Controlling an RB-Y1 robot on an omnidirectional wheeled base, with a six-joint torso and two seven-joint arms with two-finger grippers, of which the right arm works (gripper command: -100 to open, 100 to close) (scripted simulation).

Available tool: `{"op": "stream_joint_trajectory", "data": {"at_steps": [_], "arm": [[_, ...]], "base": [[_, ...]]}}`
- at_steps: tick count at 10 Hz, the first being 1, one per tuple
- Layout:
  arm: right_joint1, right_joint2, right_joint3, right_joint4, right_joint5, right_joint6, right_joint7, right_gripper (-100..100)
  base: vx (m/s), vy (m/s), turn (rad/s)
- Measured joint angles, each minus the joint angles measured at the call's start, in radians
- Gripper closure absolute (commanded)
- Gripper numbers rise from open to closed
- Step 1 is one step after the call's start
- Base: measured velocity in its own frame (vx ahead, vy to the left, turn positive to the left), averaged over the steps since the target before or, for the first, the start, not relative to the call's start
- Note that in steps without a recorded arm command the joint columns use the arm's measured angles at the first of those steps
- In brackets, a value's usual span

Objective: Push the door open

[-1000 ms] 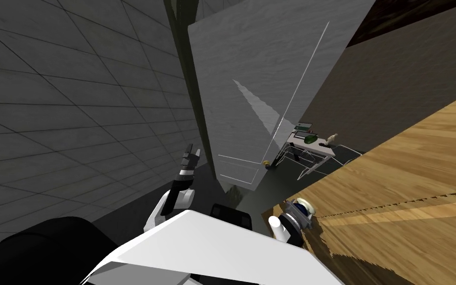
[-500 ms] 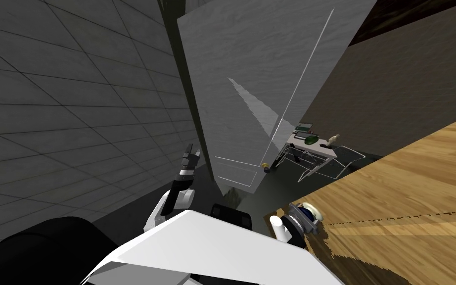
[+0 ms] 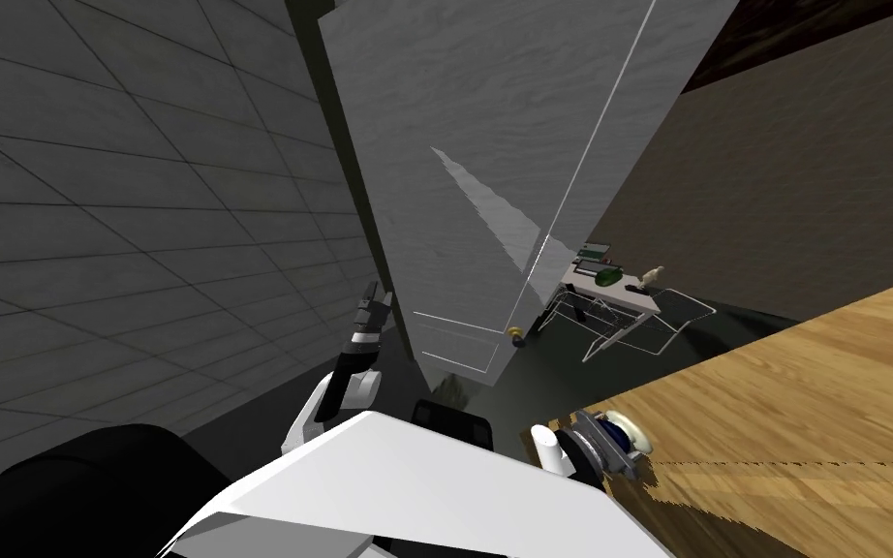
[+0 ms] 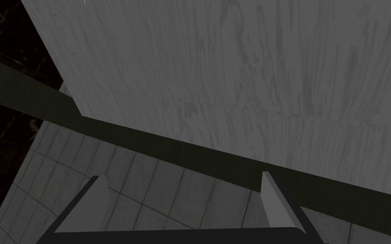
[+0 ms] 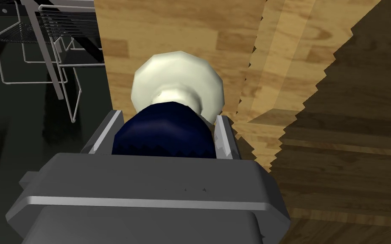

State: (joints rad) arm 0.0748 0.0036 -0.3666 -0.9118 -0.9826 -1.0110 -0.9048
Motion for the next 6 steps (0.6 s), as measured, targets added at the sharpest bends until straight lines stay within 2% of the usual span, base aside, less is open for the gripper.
{"op": "stream_joint_trajectory", "data": {"at_steps": [1, 3, 4, 6], "arm": [[-0.001, 0.006, -0.014, -0.005, -0.009, -0.002, 0.008, 100], [-0.015, 0.013, -0.045, 0.023, -0.028, -0.024, 0.009, 100], [-0.014, 0.012, -0.048, 0.024, -0.029, -0.026, 0.007, 100], [-0.011, -0.001, -0.078, 0.020, -0.059, -0.035, 0.026, 100]], "base": [[0.152, -0.084, -0.016], [0.123, -0.052, -0.010], [0.029, -0.086, 0.173], [0.025, -0.132, 0.136]]}}
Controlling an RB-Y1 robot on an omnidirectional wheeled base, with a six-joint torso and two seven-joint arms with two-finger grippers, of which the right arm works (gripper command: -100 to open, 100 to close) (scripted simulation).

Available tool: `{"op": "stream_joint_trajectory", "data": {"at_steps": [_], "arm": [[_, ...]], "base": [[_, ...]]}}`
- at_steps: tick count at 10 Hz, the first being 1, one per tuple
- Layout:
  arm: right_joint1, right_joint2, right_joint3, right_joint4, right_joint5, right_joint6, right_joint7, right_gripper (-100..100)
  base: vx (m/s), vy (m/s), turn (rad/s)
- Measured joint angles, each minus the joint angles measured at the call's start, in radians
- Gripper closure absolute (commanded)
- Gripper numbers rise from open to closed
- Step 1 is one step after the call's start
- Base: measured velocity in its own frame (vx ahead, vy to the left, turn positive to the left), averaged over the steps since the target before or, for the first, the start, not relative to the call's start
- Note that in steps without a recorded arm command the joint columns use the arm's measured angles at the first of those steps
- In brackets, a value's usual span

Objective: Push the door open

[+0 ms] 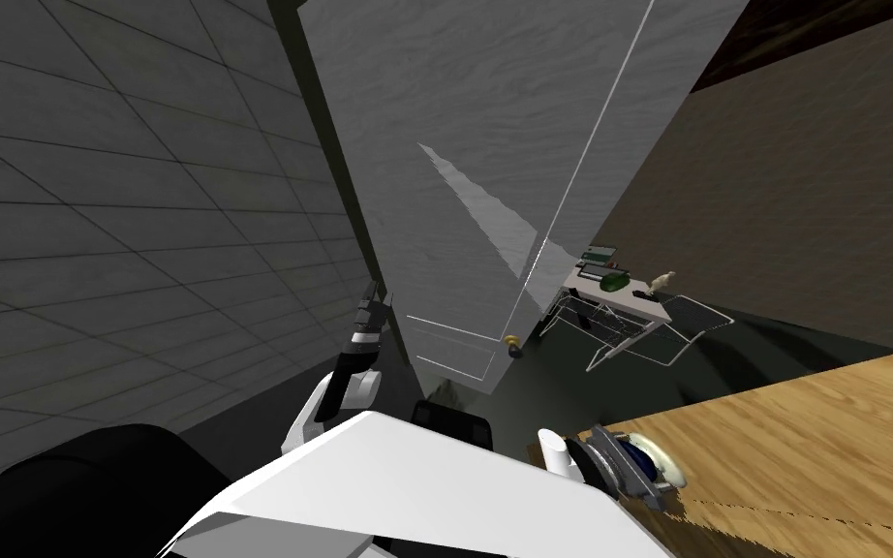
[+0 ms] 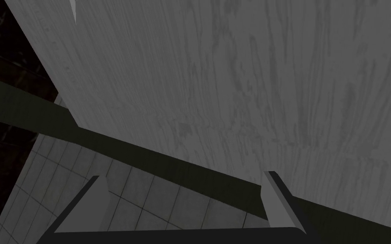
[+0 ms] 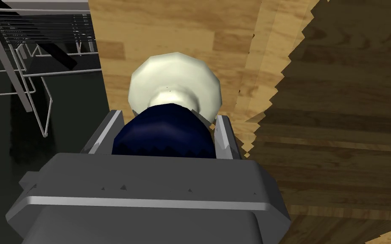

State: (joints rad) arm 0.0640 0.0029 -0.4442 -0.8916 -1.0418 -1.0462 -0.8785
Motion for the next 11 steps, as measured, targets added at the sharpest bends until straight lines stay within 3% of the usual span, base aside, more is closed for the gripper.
{"op": "stream_joint_trajectory", "data": {"at_steps": [2, 6, 7, 8, 9, 11], "arm": [[-0.014, -0.017, -0.026, 0.014, -0.022, -0.022, 0.009, 100], [-0.027, -0.028, -0.078, 0.032, -0.064, -0.067, 0.022, 100], [-0.034, -0.026, -0.092, 0.039, -0.076, -0.080, 0.029, 100], [-0.027, -0.007, -0.109, 0.013, -0.091, -0.089, 0.048, 100], [-0.043, -0.014, -0.124, 0.040, -0.103, -0.107, 0.049, 100], [-0.047, 0.008, -0.158, 0.034, -0.129, -0.137, 0.063, 100]], "base": [[0.036, -0.146, 0.129], [0.020, -0.120, 0.121], [0.025, -0.159, 0.146], [0.030, -0.141, 0.112], [0.012, -0.125, 0.135], [0.024, -0.099, 0.097]]}}
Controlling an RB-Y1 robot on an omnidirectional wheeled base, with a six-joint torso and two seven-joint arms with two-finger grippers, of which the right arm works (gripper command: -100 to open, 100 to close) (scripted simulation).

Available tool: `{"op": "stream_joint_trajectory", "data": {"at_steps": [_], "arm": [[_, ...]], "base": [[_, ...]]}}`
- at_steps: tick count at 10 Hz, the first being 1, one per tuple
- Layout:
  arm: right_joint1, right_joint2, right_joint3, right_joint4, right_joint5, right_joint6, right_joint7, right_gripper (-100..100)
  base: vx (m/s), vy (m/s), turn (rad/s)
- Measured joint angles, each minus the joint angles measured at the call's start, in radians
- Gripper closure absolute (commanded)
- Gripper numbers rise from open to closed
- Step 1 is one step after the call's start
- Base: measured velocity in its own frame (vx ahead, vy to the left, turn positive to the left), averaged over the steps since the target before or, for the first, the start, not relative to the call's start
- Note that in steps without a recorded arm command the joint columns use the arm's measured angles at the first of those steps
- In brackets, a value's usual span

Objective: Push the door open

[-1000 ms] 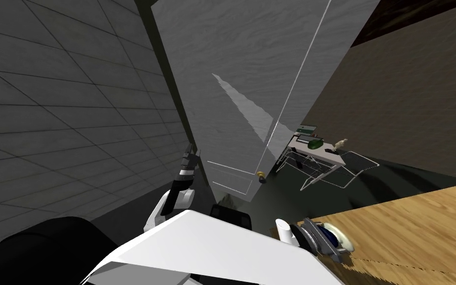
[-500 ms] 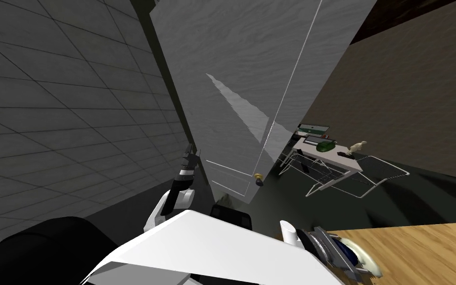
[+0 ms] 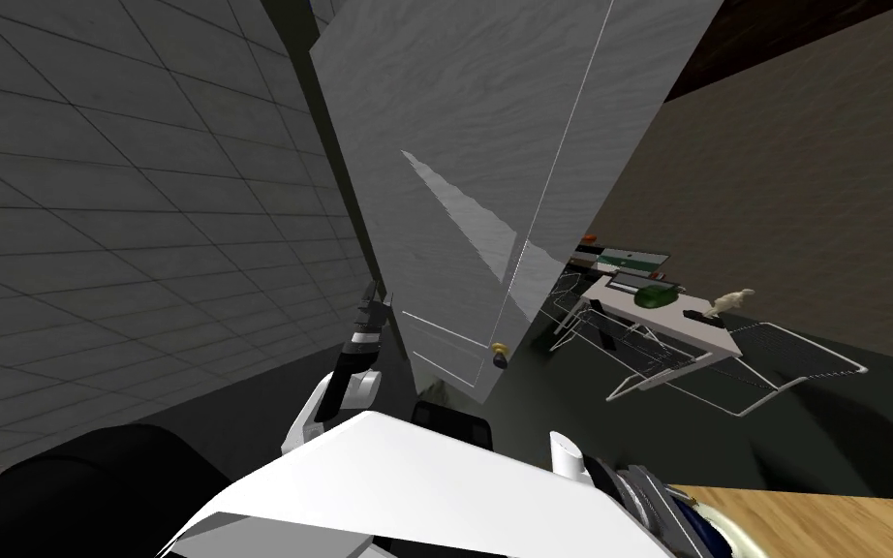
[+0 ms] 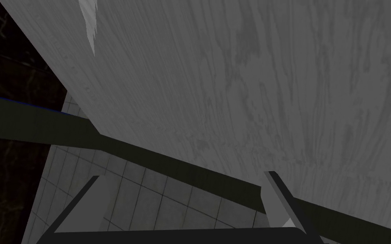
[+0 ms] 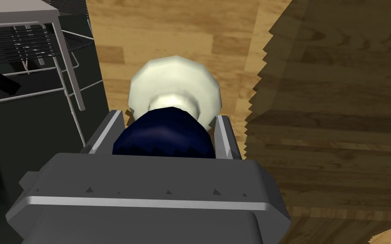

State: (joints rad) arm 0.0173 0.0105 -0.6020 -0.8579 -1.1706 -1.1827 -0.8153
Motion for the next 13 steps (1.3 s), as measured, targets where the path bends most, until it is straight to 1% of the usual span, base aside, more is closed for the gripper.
{"op": "stream_joint_trajectory", "data": {"at_steps": [1, 2, 3, 4, 5, 6, 8, 9, 10, 11, 12, 13], "arm": [[0.000, 0.002, -0.002, 0.001, -0.002, -0.004, 0.002, 100], [0.007, -0.002, -0.015, -0.004, -0.018, -0.007, 0.006, 100], [0.014, -0.009, -0.035, -0.016, -0.039, -0.012, 0.020, 100], [0.005, -0.021, -0.042, 0.004, -0.044, -0.026, 0.015, 100], [0.000, -0.028, -0.052, 0.008, -0.052, -0.039, 0.014, 100], [-0.008, -0.032, -0.065, 0.015, -0.066, -0.055, 0.019, 100], [-0.014, -0.037, -0.099, 0.027, -0.098, -0.084, 0.026, 100], [-0.013, -0.031, -0.114, 0.022, -0.112, -0.100, 0.031, 100], [-0.018, -0.026, -0.135, 0.020, -0.131, -0.117, 0.040, 100], [-0.012, -0.014, -0.149, 0.010, -0.145, -0.129, 0.047, 100], [-0.018, -0.006, -0.165, 0.018, -0.158, -0.146, 0.048, 100], [-0.018, -0.006, -0.167, 0.019, -0.160, -0.153, 0.048, 100]], "base": [[0.018, -0.092, 0.158], [0.033, -0.178, 0.160], [0.004, -0.158, 0.027], [-0.018, -0.127, 0.065], [-0.041, -0.158, 0.129], [-0.016, -0.187, 0.167], [0.006, -0.190, 0.123], [-0.016, -0.190, 0.135], [-0.014, -0.201, 0.130], [-0.009, -0.198, 0.112], [-0.008, -0.083, 0.019], [-0.029, -0.147, 0.107]]}}
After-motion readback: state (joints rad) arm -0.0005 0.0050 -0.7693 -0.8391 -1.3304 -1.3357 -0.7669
